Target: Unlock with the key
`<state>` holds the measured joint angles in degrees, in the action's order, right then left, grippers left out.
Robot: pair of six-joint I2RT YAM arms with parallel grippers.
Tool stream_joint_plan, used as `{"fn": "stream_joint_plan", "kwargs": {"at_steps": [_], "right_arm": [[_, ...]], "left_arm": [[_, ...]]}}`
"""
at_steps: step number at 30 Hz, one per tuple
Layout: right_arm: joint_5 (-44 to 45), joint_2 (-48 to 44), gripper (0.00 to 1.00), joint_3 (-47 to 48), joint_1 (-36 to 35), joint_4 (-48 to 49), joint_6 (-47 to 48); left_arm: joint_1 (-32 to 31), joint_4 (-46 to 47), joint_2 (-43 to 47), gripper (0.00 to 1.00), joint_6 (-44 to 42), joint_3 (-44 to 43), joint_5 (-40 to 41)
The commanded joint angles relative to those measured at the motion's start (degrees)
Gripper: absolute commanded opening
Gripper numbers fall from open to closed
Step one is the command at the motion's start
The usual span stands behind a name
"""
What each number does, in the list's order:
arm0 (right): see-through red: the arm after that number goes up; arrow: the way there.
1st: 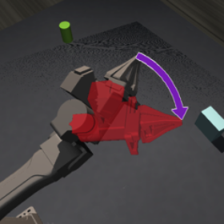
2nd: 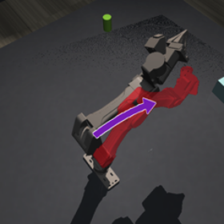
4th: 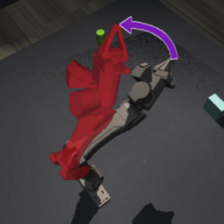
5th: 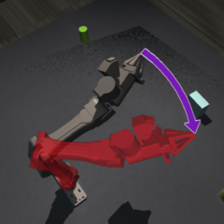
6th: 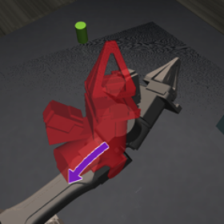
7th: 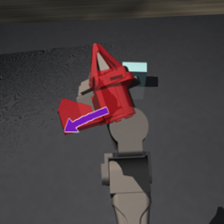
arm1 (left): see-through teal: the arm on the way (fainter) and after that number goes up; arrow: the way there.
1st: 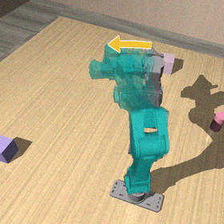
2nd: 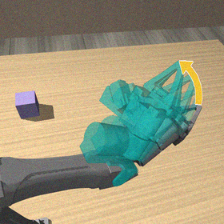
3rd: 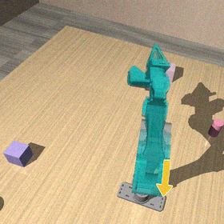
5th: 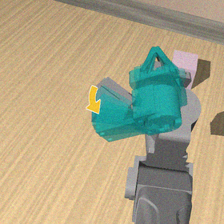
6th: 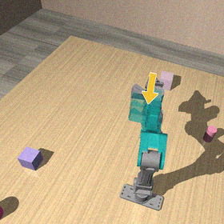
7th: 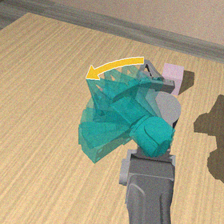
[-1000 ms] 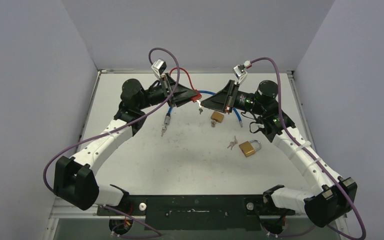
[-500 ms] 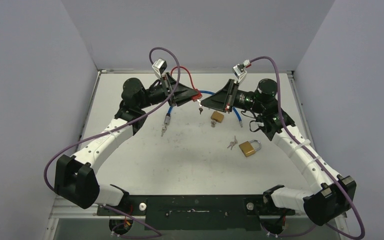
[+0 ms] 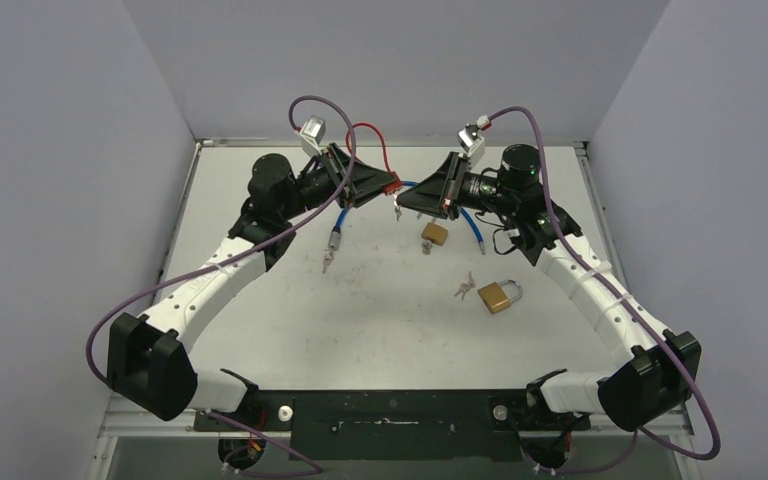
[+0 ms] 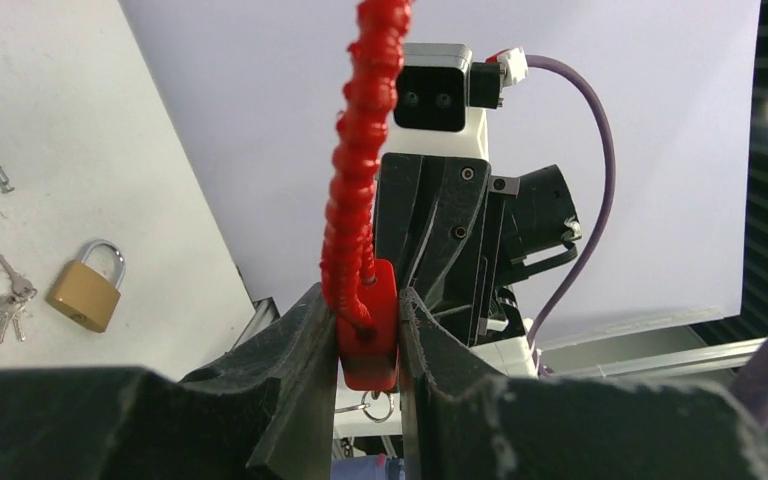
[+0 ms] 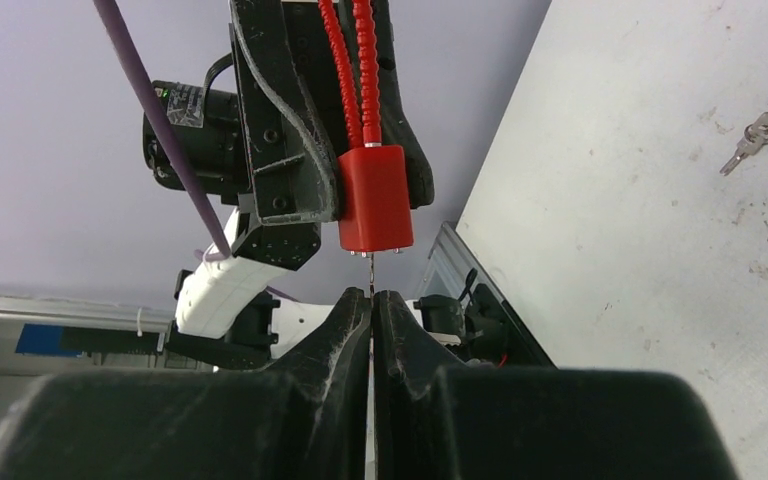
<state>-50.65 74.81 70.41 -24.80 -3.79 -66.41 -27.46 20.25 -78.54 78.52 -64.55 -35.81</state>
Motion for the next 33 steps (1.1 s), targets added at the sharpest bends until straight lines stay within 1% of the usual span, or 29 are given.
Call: {"fn": "stream_joint_plan", "kwargs": {"at_steps": [1,4,6,7,9,11,14,17,18,20,21,24,26,30,33], "right_arm": [[7.98,1.34,0.0,2.25,-0.43,3.29,-1.21],[10.36,1.53,0.0,2.15,-0.43,3.3,-0.88],[12.76,1.33,0.0,2.2,-0.43,3.33,0.59],[13.41,1.11,0.0,1.92,-0.41,5.12,1.91],[13.76,-0.25,0.0,-0.88,-0.43,12.01,4.61],[12.13,-1.78,0.0,-3.89,-0.05,18.17,7.35],[7.44,-2.43,0.0,-4.82,1.14,19.75,10.04],[1.63,-2.54,0.0,-6.79,2.91,26.64,4.07],[0.16,-2.4,0.0,-6.66,3.5,27.34,2.65],[-1.84,-2.27,0.0,-5.83,4.14,26.68,1.1],[-2.16,-2.23,0.0,-4.98,4.3,24.21,1.28],[-2.12,-1.61,0.0,-2.96,4.13,19.73,1.37],[-1.75,-0.84,0.0,-1.76,3.49,18.07,0.43],[1.36,-0.12,0.0,0.2,1.9,14.97,0.87],[4.9,-0.03,0.0,1.37,0.87,10.53,4.15]], "left_arm": [[-5.11,0.81,3.22,0.0,-1.41,-1.19,-3.98],[-5.22,1.14,3.84,0.0,-0.23,-0.7,-3.01],[-5.07,3.87,4.12,0.0,3.02,0.43,-2.82],[-4.94,6.51,3.96,0.0,5.39,1.0,-3.13],[-4.35,13.45,3.48,0.0,11.17,2.02,-4.17],[-3.97,16.71,3.08,0.0,14.66,2.08,-5.48],[-3.45,15.04,3.04,0.0,13.56,0.06,-7.86],[-2.93,10.83,3.08,0.0,9.88,-1.68,-9.69],[-2.8,9.54,3.2,0.0,8.63,-1.94,-9.99],[-2.52,8.13,3.27,0.0,7.11,-2.0,-10.12],[-2.51,8.41,3.25,0.0,6.87,-1.81,-10.01],[-2.71,8.82,2.96,0.0,5.82,-1.43,-9.97],[-2.9,7.3,2.92,0.0,4.01,-1.45,-9.79],[-3.01,6.08,2.88,0.0,2.81,-1.29,-8.89],[-3.1,6.53,3.11,0.0,3.26,-1.36,-7.74]]}}
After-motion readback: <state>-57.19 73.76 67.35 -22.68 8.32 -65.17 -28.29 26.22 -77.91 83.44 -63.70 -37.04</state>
